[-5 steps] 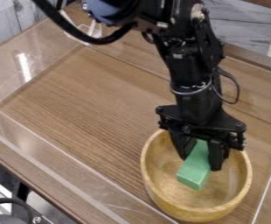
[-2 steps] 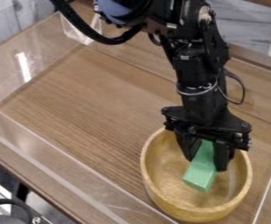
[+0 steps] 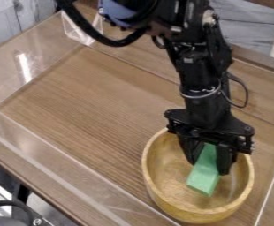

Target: Put the green block in the brown bowl

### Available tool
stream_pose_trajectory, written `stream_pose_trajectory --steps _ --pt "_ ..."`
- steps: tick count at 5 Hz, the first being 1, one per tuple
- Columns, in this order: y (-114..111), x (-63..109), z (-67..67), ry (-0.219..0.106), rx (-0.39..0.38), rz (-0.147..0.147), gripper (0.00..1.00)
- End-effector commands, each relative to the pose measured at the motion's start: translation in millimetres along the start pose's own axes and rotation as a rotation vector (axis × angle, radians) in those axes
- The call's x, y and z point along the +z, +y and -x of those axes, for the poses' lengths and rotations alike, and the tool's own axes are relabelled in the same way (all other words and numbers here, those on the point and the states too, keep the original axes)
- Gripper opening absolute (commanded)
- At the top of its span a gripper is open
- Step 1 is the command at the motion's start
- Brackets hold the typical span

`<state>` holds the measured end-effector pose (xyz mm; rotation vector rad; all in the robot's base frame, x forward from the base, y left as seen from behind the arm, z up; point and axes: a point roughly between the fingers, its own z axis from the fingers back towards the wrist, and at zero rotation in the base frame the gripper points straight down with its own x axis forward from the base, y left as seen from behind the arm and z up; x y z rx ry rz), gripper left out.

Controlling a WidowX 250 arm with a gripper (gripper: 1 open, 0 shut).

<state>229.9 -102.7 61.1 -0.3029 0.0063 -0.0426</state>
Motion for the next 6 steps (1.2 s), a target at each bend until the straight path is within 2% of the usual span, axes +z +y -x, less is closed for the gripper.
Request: stream_pose_trajectory --steps 1,6 --pt "-8.4 8.6 -9.1 -0.034 -0.036 0.012 0.0" --pt "-11.6 7.0 -7.7 0.01 -0.045 0.018 0.0"
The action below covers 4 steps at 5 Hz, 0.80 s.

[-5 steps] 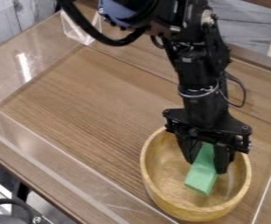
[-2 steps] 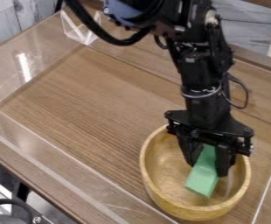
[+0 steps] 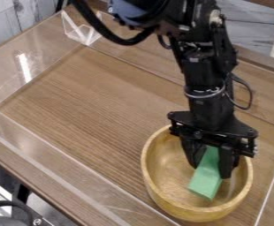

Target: Put the green block in the brown bowl

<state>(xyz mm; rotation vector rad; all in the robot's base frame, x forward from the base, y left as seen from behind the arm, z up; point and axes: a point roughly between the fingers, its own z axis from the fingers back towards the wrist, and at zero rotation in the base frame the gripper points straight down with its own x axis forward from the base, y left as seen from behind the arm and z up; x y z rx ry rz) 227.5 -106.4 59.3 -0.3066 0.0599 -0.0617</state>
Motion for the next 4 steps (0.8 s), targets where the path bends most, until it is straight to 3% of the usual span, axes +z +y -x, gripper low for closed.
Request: stream_pose_trajectory --steps 1,4 --pt "-9.2 10.2 -9.4 -0.037 -0.036 0.014 0.0" --pt "-11.6 10.3 -9.3 -0.014 -0.043 0.019 0.0"
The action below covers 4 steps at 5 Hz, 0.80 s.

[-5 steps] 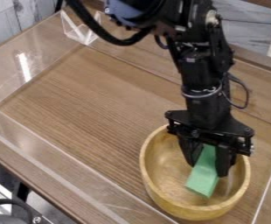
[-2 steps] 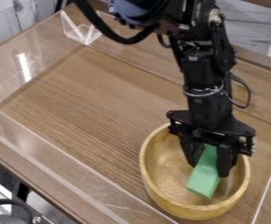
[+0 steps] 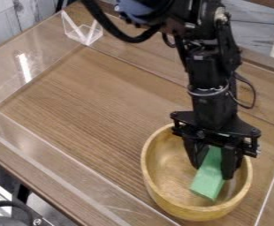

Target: Put the green block in the brown bowl

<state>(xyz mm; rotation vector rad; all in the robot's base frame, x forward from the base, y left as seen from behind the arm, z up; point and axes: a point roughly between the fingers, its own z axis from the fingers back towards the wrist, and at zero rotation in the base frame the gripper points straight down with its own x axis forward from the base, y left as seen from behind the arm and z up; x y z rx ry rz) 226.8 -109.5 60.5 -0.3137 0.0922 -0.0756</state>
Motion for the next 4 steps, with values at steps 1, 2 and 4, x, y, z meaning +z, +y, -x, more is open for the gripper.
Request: stream_pose_trajectory --steps 1,2,4 --pt "-6.5 10.0 -10.7 -0.045 -0.032 0.012 0.0" --pt "-4.7 9.5 -11.8 -0.043 -0.029 0.014 0.0" --pt "-1.2 9.4 -13.9 -0.038 -0.023 0.018 0.0"
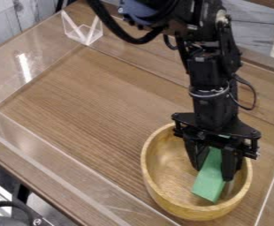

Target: Put the green block in the brown bowl

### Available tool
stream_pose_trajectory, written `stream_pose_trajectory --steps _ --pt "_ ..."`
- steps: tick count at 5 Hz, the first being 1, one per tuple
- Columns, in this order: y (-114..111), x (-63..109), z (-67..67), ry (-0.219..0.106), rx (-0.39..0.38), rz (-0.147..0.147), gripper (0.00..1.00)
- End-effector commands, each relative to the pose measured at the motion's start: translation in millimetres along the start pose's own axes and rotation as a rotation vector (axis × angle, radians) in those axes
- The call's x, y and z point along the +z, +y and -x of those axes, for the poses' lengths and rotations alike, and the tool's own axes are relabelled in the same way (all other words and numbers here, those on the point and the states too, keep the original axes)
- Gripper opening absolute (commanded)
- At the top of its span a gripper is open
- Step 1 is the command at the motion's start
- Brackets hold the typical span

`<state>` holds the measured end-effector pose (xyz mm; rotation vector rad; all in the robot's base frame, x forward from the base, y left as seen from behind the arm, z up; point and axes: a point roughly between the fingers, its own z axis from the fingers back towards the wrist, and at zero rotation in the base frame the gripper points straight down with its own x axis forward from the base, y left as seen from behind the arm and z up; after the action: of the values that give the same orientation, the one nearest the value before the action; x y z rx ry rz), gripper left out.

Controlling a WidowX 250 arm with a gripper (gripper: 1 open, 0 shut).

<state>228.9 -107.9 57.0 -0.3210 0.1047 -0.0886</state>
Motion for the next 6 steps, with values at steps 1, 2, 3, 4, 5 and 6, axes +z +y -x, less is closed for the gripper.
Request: stream_pose_trajectory --steps 1,2,3,4,5,6 --pt "-2.2 12.3 -12.6 -0.049 -0.009 0.013 0.0" --pt "-0.4 12.7 -13.5 -0.046 -0.005 0.014 0.0" --pt "1.1 13.3 -14.3 -0.043 -0.002 0.016 0.0" --pt "2.7 14.3 -14.8 -0.039 0.001 0.019 0.0" --pt "4.1 15.5 -15.2 -0.035 0.005 0.021 0.0" --pt "5.4 16.3 -15.3 -0.03 0.008 0.023 0.0"
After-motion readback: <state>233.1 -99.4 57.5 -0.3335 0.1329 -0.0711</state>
